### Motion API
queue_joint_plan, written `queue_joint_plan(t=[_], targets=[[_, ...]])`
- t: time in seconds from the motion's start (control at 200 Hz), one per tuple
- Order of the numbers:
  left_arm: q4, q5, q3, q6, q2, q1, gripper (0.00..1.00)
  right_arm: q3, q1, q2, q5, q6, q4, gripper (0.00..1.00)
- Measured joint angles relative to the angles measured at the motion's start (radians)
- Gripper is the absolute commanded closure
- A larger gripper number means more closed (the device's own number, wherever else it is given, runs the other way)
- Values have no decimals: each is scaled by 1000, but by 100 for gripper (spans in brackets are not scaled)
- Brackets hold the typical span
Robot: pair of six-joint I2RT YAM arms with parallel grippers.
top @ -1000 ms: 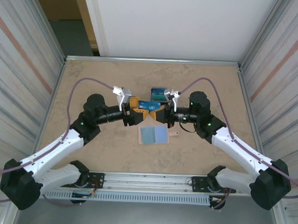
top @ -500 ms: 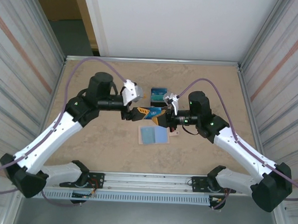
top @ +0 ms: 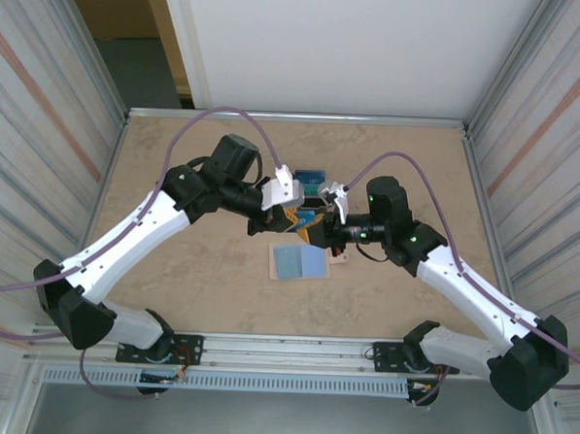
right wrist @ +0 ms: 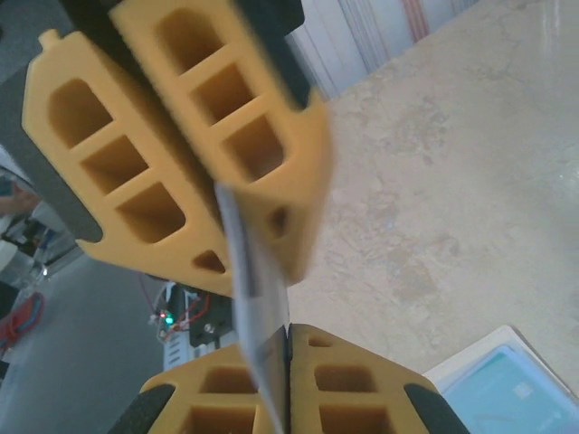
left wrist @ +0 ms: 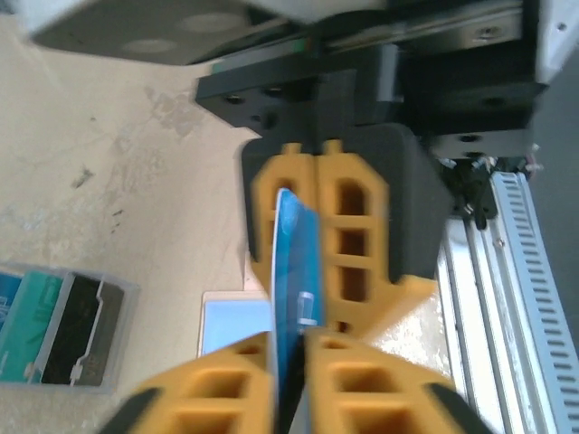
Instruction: Take the credit cards out of the card holder
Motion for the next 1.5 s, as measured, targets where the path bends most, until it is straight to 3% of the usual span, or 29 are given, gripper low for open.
queue_joint_plan(t=[0.085,0.17,0.21,0.406,0.421,0.431,0.641,0.837,1.203,1.498], targets=[[-14,0,5,2,0,-4,100,0,0,0,0,-6,-10,75],[-13,-15,5,3,0,-4,100,7,0,-2,-1,-17,-25,44],[-9,-28,5,3,0,-3,100,13,-1,-5,0,-15,-35,34],[93,-110,-45,8,-19,6,100,29,-25,-49,61,-14,-79,17],[105,-114,-52,11,-22,10,100,29,-29,-54,69,-11,-84,4],[113,-116,-57,10,-24,12,100,29,-33,-56,75,-13,-86,0],[256,-145,-93,30,10,112,100,30,-88,-158,148,18,-116,1],[323,-108,-44,76,170,188,100,-2,-98,-316,269,39,-115,1],[318,-70,228,226,510,195,100,-90,-101,-376,587,100,-122,1],[269,-56,382,316,709,195,100,-100,-105,-381,712,119,-122,1]])
